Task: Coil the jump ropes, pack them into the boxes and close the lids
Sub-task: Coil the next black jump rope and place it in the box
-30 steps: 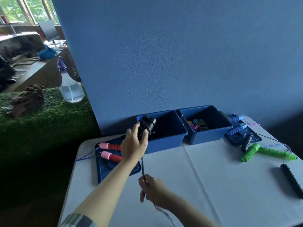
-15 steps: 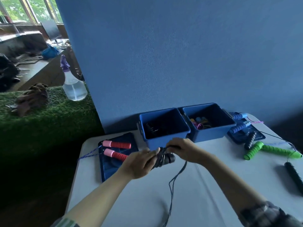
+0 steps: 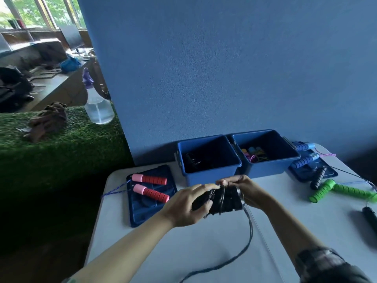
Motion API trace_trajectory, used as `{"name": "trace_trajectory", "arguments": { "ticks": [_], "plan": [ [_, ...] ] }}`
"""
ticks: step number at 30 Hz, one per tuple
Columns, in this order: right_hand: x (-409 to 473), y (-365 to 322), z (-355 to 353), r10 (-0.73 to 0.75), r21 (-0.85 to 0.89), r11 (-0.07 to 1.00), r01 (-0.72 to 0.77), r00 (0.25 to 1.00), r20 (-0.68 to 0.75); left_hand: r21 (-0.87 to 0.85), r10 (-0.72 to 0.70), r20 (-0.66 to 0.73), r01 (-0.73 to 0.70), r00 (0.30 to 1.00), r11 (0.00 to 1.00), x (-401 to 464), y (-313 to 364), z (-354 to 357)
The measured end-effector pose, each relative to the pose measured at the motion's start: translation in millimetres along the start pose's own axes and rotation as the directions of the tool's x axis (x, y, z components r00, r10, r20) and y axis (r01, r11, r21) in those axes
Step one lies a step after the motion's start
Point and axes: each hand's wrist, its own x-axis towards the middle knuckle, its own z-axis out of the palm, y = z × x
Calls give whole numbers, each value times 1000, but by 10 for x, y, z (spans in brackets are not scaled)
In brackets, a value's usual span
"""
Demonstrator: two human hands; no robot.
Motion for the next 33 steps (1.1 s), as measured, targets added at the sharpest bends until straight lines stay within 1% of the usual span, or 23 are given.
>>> {"name": "trace_trajectory", "arguments": {
  "ticks": [2, 4, 5, 7, 8, 10, 13, 16, 17, 19, 21, 23, 26, 28, 29, 31, 33],
  "plan": [
    [13, 65, 53, -48, 24, 999, 48, 999, 25, -70, -10, -60, 6, 998, 997, 25, 6, 5],
    [38, 186, 133, -67, -77, 995, 63, 997, -49, -128, -49, -152, 30, 987, 991, 68, -7, 14],
    [52, 256, 172, -47, -142, 989, 33, 994, -100, -154, -89, -216, 56, 972, 986, 101, -25, 15],
    [54, 369, 300, -1, -164, 986, -19, 992, -123, -187, -190, -345, 131, 919, 974, 180, -87, 2],
    [56, 421, 366, 10, -153, 988, -29, 992, -124, -171, -216, -392, 160, 894, 972, 210, -134, -6],
    [42, 489, 515, 47, -159, 985, -69, 989, -138, -99, -214, -453, 190, 865, 977, 238, -236, -7],
    [-7, 590, 723, 67, -255, 961, -105, 986, -155, -38, -260, -539, 285, 801, 958, 254, -341, -23],
    [-93, 654, 901, 74, -340, 930, -139, 977, -199, 88, -268, -610, 400, 746, 912, 270, -426, -59],
    [-127, 664, 947, 54, -407, 903, -140, 975, -216, 111, -276, -628, 435, 727, 894, 272, -447, -82],
    [-198, 671, 1012, -54, -601, 793, -97, 972, -228, 128, -321, -642, 510, 696, 851, 259, -501, -129],
    [-262, 601, 1053, -149, -714, 700, -32, 970, -190, 171, -370, -609, 572, 701, 802, 213, -562, -145],
    [-287, 486, 1038, -229, -788, 614, 38, 965, -131, 282, -349, -549, 562, 759, 778, 140, -607, -120],
    [-269, 251, 898, -316, -877, 466, 117, 948, -41, 467, -249, -399, 430, 882, 773, -17, -686, -44],
    [-223, 118, 719, -368, -904, 394, 163, 930, 7, 521, -202, -290, 331, 936, 786, -119, -724, 16],
    [-193, 70, 615, -383, -905, 378, 195, 923, 39, 515, -173, -228, 269, 958, 814, -165, -726, 41],
    [-127, -8, 427, -362, -896, 348, 275, 921, 142, 456, -86, -101, 123, 991, 881, -248, -694, 96],
    [-75, -42, 317, -328, -883, 314, 350, 912, 245, 403, -9, 3, 7, 1000, 915, -297, -628, 146]
  ]
}}
